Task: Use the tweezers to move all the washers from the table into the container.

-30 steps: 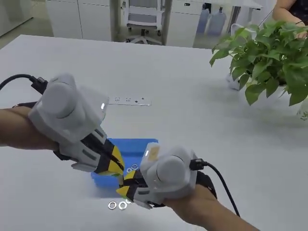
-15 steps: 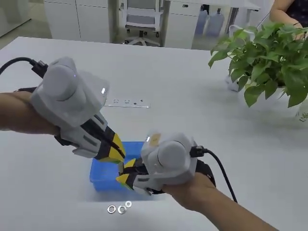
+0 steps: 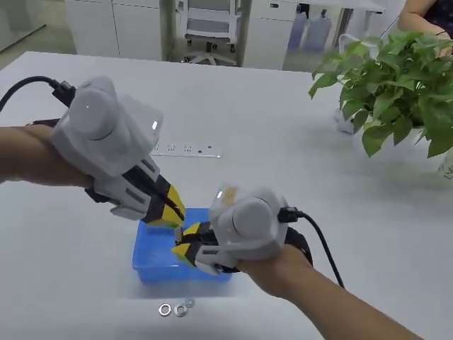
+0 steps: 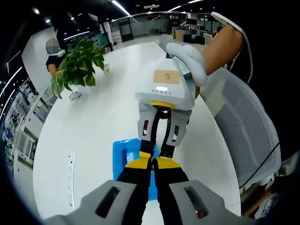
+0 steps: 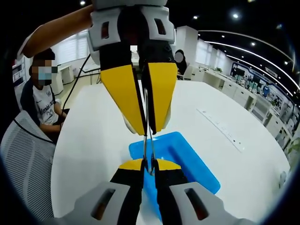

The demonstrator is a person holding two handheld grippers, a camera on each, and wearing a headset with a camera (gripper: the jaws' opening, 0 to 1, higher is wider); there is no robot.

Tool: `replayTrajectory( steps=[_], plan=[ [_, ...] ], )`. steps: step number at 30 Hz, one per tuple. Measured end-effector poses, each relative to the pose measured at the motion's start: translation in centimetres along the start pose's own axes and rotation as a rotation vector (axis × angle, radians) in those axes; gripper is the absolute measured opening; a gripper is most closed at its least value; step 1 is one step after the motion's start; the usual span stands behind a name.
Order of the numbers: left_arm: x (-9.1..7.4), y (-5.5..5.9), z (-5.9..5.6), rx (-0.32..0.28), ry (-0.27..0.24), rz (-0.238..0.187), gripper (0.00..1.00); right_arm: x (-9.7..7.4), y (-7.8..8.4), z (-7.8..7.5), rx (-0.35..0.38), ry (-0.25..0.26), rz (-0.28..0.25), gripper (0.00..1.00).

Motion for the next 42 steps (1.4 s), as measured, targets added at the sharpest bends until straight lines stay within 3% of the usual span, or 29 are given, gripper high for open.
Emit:
replayTrajectory(
  steps=[24, 42],
  plan=[
    [2.5, 2.8, 2.4, -0.012, 0.000, 0.037, 0.06, 3.0, 2.3, -2.3, 0.022, -0.023, 0.032, 0.10],
    [3.9, 4.1, 3.0, -0.035, 0.005, 0.029, 0.06, 4.2, 3.8, -2.9, 0.028, -0.044, 0.065, 0.10]
  ],
)
Point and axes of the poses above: the centre of the closed fingertips' face, and the gripper's own axes: x roughly forward along the fingers, z roughly to its left, y roughly out of its underside, the point moved 2 cm from there along -x, roughly backward along the fingers, and after that the axes turned 2 degrees about x, right-handed, at the moved point
